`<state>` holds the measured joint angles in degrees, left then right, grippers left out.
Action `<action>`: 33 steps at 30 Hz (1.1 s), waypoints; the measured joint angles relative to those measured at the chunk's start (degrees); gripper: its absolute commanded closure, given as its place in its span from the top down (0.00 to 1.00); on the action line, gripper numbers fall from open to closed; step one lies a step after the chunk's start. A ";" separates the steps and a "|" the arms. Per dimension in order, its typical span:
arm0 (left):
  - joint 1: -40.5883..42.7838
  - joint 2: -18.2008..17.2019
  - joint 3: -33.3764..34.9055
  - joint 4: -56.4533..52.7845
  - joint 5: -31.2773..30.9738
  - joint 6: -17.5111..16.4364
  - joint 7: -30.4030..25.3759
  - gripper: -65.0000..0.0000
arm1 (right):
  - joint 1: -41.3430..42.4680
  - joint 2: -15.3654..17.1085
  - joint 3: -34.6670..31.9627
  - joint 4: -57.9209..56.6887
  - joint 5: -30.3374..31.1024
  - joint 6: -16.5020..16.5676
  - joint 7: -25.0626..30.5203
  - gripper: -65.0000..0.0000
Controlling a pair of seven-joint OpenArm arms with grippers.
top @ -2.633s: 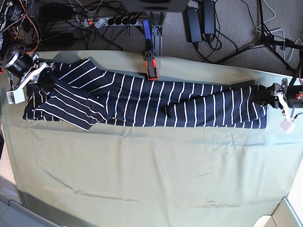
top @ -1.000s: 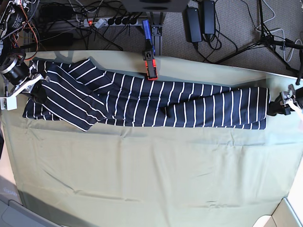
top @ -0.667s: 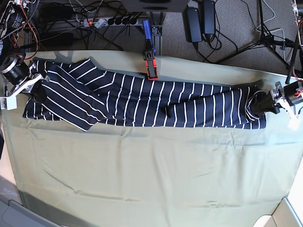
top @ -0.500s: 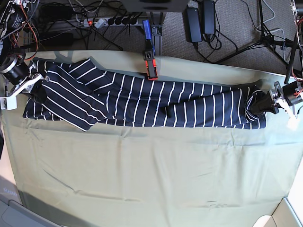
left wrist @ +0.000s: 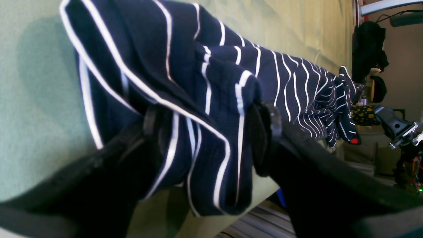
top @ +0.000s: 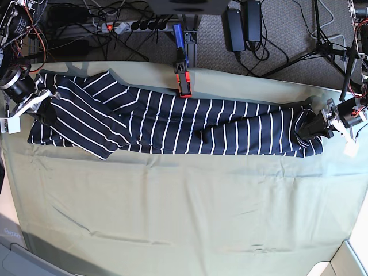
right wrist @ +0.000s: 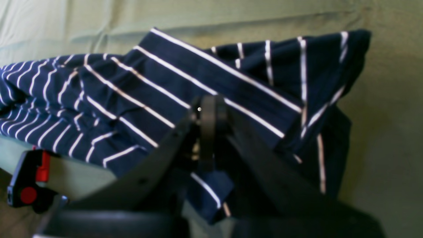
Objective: Fold the T-shirt properly
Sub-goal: 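Grasp the shirt's hem end with the left gripper and pull it taut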
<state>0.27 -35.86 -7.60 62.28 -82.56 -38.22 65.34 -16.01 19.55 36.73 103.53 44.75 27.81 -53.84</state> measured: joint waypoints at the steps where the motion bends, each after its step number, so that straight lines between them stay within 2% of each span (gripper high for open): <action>1: 0.00 0.00 0.00 -0.02 0.02 0.00 -0.28 0.54 | 0.00 0.00 -0.02 0.00 0.00 0.00 0.00 0.00; 5: 0.00 0.02 0.00 -0.02 2.14 0.00 -1.64 0.20 | 0.00 0.00 0.00 0.00 0.00 0.00 0.00 0.00; 11: 0.00 0.00 0.00 -0.04 4.96 0.00 -3.76 0.00 | 0.00 0.00 0.00 0.00 0.00 0.00 0.00 0.00; 15: 0.02 0.02 0.00 -0.04 9.84 -0.02 -7.41 0.00 | 0.00 0.00 0.00 0.00 0.00 0.00 0.00 0.00; 20: 0.02 0.02 0.00 -0.04 10.36 -0.02 -8.37 0.00 | 0.00 0.00 0.00 0.00 0.00 0.00 0.00 0.00; 23: 0.00 -0.02 0.00 -0.04 9.35 -0.02 -8.85 0.00 | 0.00 0.00 0.00 0.00 0.00 0.00 0.00 0.00; 27: -0.31 -0.79 0.02 0.22 4.68 -0.02 -9.07 0.00 | 0.00 0.00 0.00 0.00 0.00 0.00 0.00 0.00; 33: -0.44 -2.91 0.02 6.58 4.50 -0.04 -8.79 0.00 | 0.00 0.00 0.00 0.00 0.02 0.00 0.00 0.00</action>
<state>-0.16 -38.76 -7.57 68.86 -78.06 -38.26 56.55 -16.01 19.55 36.73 103.53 44.77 27.81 -53.84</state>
